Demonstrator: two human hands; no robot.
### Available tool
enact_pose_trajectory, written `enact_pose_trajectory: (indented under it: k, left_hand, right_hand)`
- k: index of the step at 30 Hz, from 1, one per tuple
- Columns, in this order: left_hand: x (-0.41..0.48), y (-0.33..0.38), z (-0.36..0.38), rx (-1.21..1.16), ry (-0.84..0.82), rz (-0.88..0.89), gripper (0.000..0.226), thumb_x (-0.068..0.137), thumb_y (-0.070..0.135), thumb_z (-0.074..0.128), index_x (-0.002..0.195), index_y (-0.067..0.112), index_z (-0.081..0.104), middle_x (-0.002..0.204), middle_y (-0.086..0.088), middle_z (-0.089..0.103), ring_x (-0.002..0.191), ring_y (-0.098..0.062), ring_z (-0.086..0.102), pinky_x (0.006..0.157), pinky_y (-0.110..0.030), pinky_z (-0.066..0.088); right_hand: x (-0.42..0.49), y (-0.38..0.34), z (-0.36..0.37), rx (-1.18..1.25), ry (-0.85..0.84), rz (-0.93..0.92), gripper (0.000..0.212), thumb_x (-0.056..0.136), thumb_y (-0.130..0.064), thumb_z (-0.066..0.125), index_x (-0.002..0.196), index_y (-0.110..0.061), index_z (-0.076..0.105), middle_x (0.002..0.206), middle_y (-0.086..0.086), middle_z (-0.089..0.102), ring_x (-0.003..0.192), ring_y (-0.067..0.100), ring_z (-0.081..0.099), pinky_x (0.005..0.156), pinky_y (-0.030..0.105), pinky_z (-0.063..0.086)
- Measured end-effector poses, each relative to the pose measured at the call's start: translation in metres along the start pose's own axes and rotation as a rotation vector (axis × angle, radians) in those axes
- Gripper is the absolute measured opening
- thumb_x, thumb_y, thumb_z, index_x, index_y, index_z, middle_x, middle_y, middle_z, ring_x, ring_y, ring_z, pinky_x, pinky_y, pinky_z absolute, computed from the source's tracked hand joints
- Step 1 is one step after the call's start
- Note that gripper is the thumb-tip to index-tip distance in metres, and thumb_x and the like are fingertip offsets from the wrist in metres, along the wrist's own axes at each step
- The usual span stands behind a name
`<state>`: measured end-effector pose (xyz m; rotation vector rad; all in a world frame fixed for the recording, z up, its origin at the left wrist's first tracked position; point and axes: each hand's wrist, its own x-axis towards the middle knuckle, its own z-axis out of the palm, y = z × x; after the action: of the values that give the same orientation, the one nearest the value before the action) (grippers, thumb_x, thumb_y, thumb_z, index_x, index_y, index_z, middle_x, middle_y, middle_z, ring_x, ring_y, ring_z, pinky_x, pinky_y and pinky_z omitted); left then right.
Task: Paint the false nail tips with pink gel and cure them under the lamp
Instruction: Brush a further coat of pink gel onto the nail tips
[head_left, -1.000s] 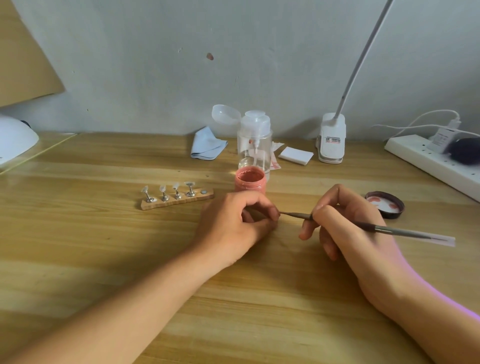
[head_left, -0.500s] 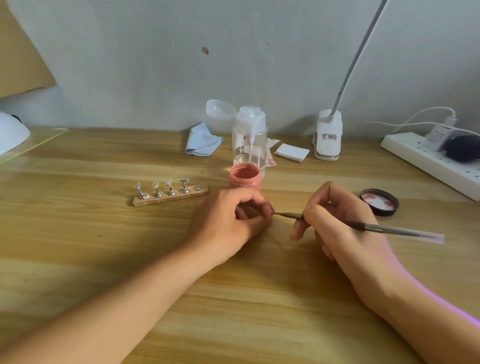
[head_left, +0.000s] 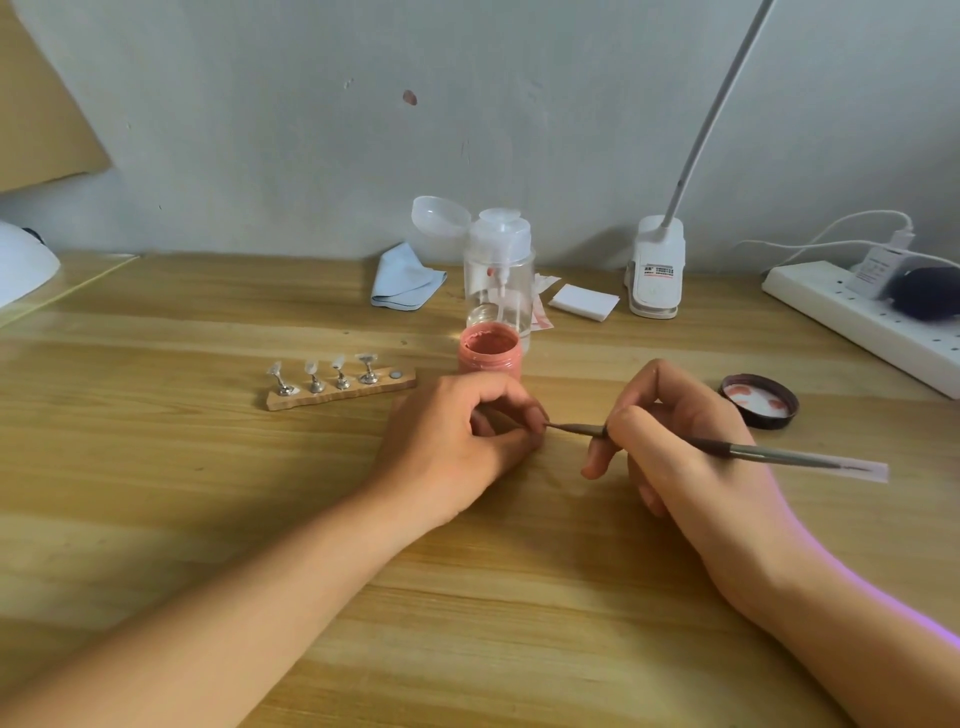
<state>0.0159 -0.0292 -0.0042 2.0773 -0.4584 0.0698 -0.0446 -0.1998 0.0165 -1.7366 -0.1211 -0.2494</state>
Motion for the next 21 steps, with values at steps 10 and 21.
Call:
enact_pose_trajectory:
  k: [10, 21]
  left_hand:
    - [-0.0002, 0.001, 0.0003, 0.002, 0.0, -0.002, 0.017, 0.079, 0.016, 0.079, 0.072, 0.03, 0.072, 0.083, 0.014, 0.073, 0.052, -0.004, 0.046, 0.062, -0.023, 0.037]
    - [0.0, -0.0003, 0.0004, 0.0, 0.002, -0.009, 0.015, 0.079, 0.02, 0.079, 0.074, 0.032, 0.072, 0.084, 0.015, 0.073, 0.056, -0.005, 0.048, 0.063, -0.024, 0.039]
  right_hand:
    - [-0.0009, -0.0003, -0.0011, 0.027, 0.005, -0.005, 0.004, 0.073, -0.02, 0.054, 0.07, -0.018, 0.052, 0.066, 0.011, 0.069, 0.045, 0.009, 0.041, 0.044, 0.02, 0.034]
    - [-0.0027, 0.0002, -0.0008, 0.007, 0.023, -0.003, 0.008, 0.072, -0.02, 0.053, 0.071, -0.012, 0.051, 0.062, 0.008, 0.067, 0.049, 0.009, 0.045, 0.046, 0.019, 0.035]
